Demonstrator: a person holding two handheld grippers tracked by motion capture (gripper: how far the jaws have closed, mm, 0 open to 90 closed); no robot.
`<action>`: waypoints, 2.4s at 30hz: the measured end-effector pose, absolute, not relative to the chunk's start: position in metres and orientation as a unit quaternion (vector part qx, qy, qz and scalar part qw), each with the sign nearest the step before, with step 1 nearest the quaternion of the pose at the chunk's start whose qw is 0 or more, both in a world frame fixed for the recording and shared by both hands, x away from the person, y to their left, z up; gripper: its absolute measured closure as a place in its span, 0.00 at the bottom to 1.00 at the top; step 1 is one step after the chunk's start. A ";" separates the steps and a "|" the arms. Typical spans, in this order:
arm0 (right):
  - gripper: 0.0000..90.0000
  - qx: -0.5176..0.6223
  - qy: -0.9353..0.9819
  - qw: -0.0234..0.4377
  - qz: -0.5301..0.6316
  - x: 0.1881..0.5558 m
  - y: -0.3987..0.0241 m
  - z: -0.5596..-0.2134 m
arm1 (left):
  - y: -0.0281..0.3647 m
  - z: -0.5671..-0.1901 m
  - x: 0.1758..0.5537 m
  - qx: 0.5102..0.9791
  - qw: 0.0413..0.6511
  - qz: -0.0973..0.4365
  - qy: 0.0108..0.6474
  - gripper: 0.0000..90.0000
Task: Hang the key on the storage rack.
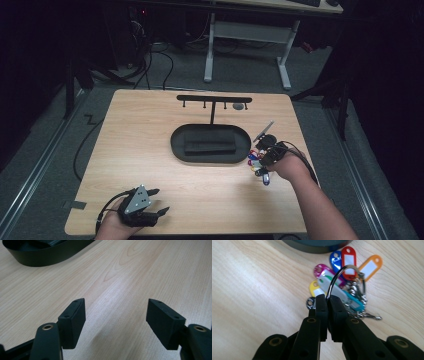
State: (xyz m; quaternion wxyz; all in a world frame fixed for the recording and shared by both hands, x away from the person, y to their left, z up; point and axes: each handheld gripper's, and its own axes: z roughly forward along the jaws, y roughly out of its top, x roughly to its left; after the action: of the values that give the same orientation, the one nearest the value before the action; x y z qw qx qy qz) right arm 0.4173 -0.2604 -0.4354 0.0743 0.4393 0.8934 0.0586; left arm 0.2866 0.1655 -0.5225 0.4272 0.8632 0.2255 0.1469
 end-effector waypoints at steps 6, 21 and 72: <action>0.97 0.430 0.897 0.084 0.060 0.406 -0.266 -0.415 | 0.168 -0.523 0.289 0.860 0.428 0.146 0.236 0.36; 0.98 0.412 0.902 0.099 0.078 0.383 -0.268 -0.354 | 0.169 -0.523 0.288 0.859 0.427 0.154 0.237 0.36; 0.98 0.382 0.907 0.138 0.110 0.413 -0.228 -0.282 | 0.175 -0.526 0.292 0.855 0.431 0.145 0.250 0.36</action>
State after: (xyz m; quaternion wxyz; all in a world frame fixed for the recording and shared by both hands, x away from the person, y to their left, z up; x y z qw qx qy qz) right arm 0.4128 -0.2282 -0.2822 0.1383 0.3817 0.9073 0.1098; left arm 0.2920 0.1750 -0.5256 0.4308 0.8548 0.2501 0.1454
